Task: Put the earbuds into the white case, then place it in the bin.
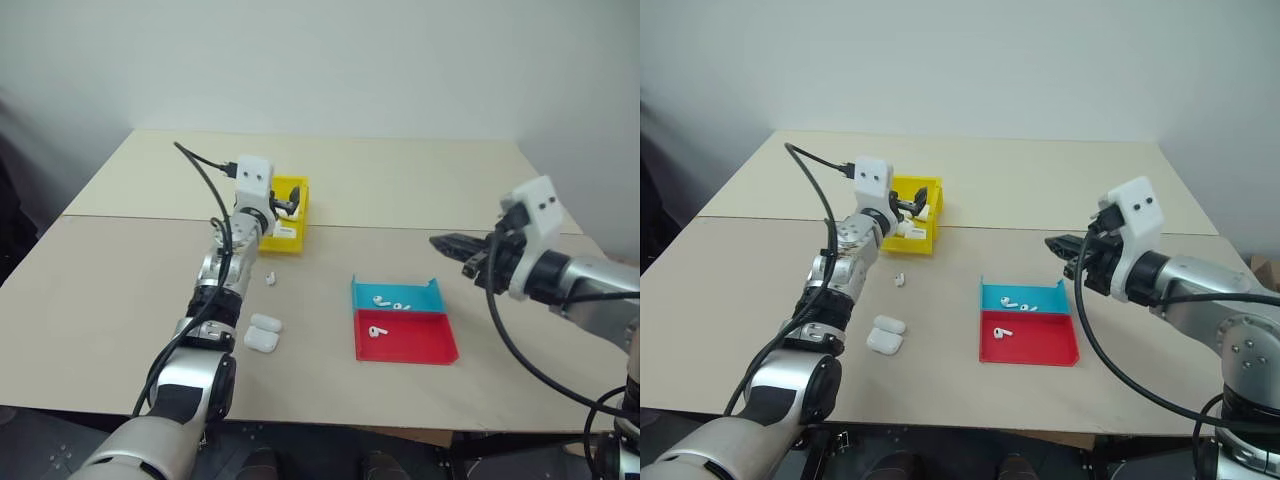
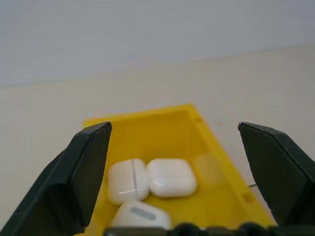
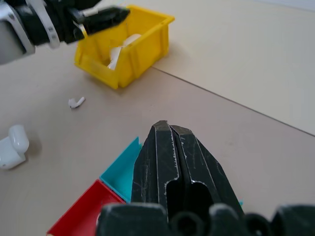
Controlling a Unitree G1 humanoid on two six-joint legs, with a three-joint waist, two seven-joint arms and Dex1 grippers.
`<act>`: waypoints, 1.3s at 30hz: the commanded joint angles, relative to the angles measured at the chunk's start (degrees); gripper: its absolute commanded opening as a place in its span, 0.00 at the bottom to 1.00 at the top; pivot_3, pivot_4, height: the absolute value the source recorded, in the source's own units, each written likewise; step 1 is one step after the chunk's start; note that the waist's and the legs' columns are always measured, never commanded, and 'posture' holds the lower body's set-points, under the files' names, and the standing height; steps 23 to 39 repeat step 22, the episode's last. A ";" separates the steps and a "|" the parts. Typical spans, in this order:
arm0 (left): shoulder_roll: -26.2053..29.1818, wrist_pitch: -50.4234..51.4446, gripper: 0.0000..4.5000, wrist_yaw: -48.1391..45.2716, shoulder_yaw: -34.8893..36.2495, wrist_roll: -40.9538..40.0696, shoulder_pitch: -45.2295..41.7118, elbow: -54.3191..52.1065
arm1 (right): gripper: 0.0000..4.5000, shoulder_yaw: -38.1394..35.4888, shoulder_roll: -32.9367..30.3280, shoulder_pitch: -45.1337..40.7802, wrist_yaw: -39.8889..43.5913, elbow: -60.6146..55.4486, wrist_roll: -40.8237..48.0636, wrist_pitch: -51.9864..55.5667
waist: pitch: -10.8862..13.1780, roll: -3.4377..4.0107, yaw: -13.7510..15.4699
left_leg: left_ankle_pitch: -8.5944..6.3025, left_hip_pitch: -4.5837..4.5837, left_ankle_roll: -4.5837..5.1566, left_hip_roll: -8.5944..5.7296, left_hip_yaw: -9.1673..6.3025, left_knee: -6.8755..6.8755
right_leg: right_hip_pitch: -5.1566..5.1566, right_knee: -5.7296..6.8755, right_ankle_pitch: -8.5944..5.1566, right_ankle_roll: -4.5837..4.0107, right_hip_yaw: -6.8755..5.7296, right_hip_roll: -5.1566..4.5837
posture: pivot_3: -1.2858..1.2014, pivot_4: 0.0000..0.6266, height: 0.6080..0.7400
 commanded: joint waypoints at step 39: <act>45.68 15.28 1.00 -55.46 22.95 -28.24 52.38 -42.79 | 0.00 -29.33 -17.24 40.27 62.92 12.22 -26.60 -48.08 | 0.05 -0.12 -1.00 | 0.05 1.18 -0.15 0.14 0.15 -0.07 | 1.00 -0.07 -0.28 0.11 0.01 -0.01 | 0.52 0.24 1.00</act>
